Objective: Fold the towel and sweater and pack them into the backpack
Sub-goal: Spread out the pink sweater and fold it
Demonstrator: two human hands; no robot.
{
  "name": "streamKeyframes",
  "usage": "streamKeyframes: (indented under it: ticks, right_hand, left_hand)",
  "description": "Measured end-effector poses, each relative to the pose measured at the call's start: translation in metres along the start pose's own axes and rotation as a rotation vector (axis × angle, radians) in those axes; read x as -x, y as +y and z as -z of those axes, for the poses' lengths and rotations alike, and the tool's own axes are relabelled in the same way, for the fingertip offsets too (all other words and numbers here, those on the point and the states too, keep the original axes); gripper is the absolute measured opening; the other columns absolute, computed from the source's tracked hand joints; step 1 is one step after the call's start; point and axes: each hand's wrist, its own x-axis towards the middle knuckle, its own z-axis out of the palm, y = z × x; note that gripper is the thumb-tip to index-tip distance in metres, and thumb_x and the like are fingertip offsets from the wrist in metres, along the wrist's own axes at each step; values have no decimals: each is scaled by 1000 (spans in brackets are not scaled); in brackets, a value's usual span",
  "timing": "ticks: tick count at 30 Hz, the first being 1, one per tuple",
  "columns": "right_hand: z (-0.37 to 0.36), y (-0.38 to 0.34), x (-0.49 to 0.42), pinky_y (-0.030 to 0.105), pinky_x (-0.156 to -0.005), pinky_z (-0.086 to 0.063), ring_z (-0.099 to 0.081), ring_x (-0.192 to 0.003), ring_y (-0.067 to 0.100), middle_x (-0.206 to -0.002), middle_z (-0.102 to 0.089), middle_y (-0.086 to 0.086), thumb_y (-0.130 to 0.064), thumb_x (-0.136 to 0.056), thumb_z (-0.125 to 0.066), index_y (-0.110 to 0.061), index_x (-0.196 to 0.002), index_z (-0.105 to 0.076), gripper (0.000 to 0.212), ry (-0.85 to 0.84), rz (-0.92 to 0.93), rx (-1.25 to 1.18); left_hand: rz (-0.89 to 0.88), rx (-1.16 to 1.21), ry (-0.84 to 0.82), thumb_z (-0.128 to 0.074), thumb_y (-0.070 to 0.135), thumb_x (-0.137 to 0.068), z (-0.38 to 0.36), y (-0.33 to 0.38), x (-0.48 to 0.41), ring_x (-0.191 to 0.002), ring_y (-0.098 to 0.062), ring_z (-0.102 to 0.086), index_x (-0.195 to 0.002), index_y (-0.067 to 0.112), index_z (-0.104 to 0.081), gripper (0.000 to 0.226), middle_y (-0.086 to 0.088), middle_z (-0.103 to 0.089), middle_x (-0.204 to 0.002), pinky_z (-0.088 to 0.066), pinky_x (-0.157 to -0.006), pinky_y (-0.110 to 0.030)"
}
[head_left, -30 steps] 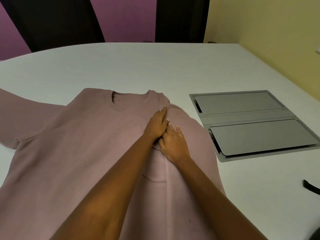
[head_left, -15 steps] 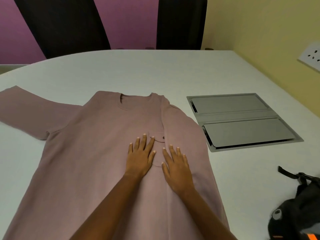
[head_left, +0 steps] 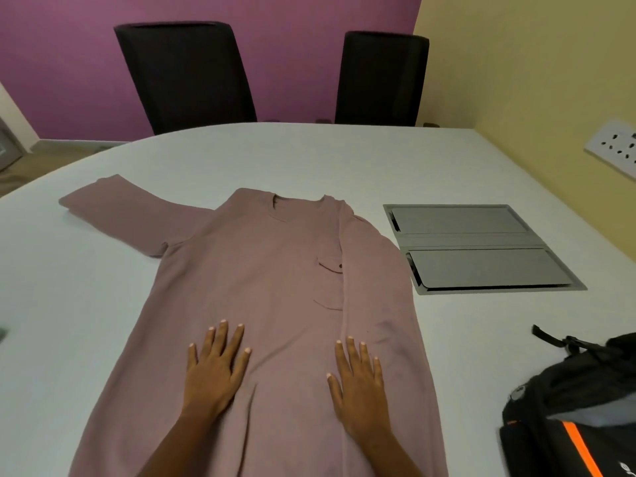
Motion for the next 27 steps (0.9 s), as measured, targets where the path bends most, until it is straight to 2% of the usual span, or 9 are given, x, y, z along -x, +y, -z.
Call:
streamKeyframes:
  ticks: [3,6,9,15,17,19,21,23,27]
  right_hand:
    - [1,1,4,37,-98,-28,-50,-118,25,-123,-63,5,-43,-98,1,-20,-127,-41,56,6,5,-13]
    - [2,-2,4,44,-90,-48,-65,-104,27,-117,-67,7,-41,-98,3,-18,-122,-49,62,-41,-24,-42]
    - [-1,-16,8,51,-72,-53,-68,-97,30,-109,-69,14,-44,-97,4,-13,-107,-70,81,-52,-45,-20]
    - [6,-75,28,52,-77,-52,-66,-104,27,-116,-67,10,-51,-95,8,-20,-114,-68,84,9,-3,-61]
    - [4,-89,36,53,-90,-46,-58,-117,27,-129,-59,5,-57,-90,14,-25,-126,-58,87,-75,7,-43]
    - [-8,-90,43,50,-102,-36,-55,-118,25,-122,-64,2,-54,-95,5,-28,-127,-55,73,-117,-13,-74]
    - [-18,-83,53,41,-114,-7,-42,-122,22,-125,-62,2,-53,-96,-4,-28,-130,-45,59,-128,18,-78]
    - [-20,-77,61,36,-115,7,-35,-125,21,-131,-58,1,-54,-96,-7,-28,-133,-39,55,-118,24,-79]
    - [-16,-77,67,34,-115,5,-34,-127,21,-134,-56,0,-53,-96,-6,-32,-133,-39,54,-105,-19,-63]
  left_hand:
    - [66,-53,-10,5,60,-91,-2,-19,31,-122,-35,-53,-133,19,-52,82,-11,-51,-138,-42,-93,-59]
    - [113,-71,2,-3,53,-95,-8,-20,56,-109,-39,-61,-125,15,-58,73,-15,-60,-126,-48,-82,-59]
    - [108,-74,49,-2,52,-95,-15,-11,69,-106,-41,-62,-127,15,-49,68,-17,-61,-124,-48,-81,-59]
    - [110,-1,120,2,48,-95,-31,16,81,-118,-35,-37,-131,11,-37,65,-23,-58,-125,-24,-95,-54]
    - [58,-14,90,0,49,-95,-31,9,85,-120,-32,-36,-139,13,-31,64,-22,-57,-128,-20,-99,-52]
    - [-29,-52,73,-2,51,-95,-26,-10,86,-122,-29,-36,-146,25,-16,60,-16,-55,-132,-7,-111,-47]
    - [-78,-64,59,-5,53,-94,-19,-34,85,-124,-27,-36,-148,32,-8,58,-9,-53,-135,7,-115,-40]
    - [-76,-58,41,-5,54,-94,-12,-56,84,-125,-27,-35,-147,34,-20,58,-6,-53,-136,1,-114,-41]
    - [-62,-37,39,-5,54,-94,-6,-88,82,-125,-27,-34,-134,27,-41,60,-7,-54,-136,-17,-103,-47]
